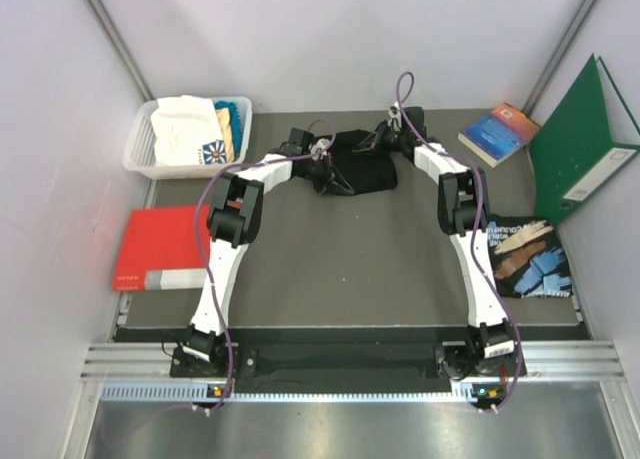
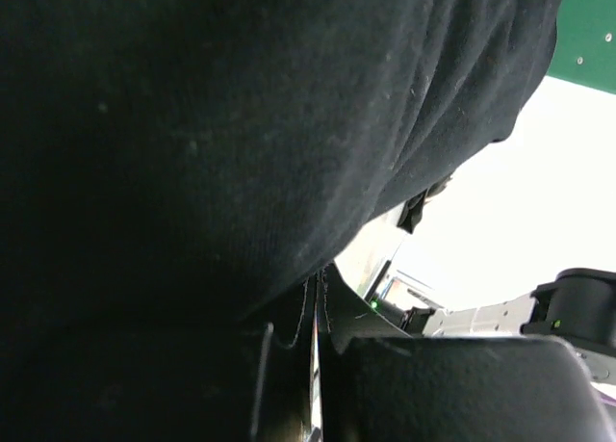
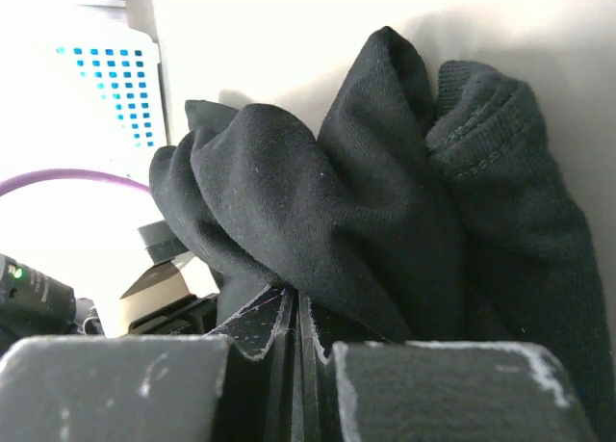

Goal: Fold and stack the t-shirts
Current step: Fold the tshirt

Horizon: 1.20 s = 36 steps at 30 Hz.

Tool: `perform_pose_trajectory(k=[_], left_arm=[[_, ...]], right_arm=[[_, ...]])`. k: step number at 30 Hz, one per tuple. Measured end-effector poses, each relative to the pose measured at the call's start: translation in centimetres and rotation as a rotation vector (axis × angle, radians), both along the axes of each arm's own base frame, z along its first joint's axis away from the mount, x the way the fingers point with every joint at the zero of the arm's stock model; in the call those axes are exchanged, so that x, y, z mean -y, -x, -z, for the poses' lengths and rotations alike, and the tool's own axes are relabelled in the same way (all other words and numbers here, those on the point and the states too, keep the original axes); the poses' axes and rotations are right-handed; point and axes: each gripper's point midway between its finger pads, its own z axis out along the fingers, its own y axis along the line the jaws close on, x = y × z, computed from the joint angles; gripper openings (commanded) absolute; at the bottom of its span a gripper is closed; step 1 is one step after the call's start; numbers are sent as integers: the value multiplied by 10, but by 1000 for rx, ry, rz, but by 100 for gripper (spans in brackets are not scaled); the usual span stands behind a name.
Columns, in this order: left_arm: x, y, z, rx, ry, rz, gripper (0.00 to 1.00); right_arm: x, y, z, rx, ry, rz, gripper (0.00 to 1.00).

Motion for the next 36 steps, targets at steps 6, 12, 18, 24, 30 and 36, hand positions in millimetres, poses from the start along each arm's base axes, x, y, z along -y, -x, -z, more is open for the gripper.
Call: perform_pose_trajectory(k=[6,12,18,24,30,36], left_arm=[[-2,4,2,-1,10,23,0],[-3,7,4,0,13,36,0],[-4,8,7,-2,22,49,0],[-4,8,8,-8,24,60,0],[-6,8,9,-12,23,64,0],[-7,9,10,-6,18,72,0]], right_arm=[[6,7,-5,9,18,1,0],[27,20,-43,47,62,-4,0],[34,50,-88,83,54,-45,0],[21,89,-68,-23,55,-149,0],[18,127,-27,-157,95,-213,0],[34,142,18,-278,175,-208,0]])
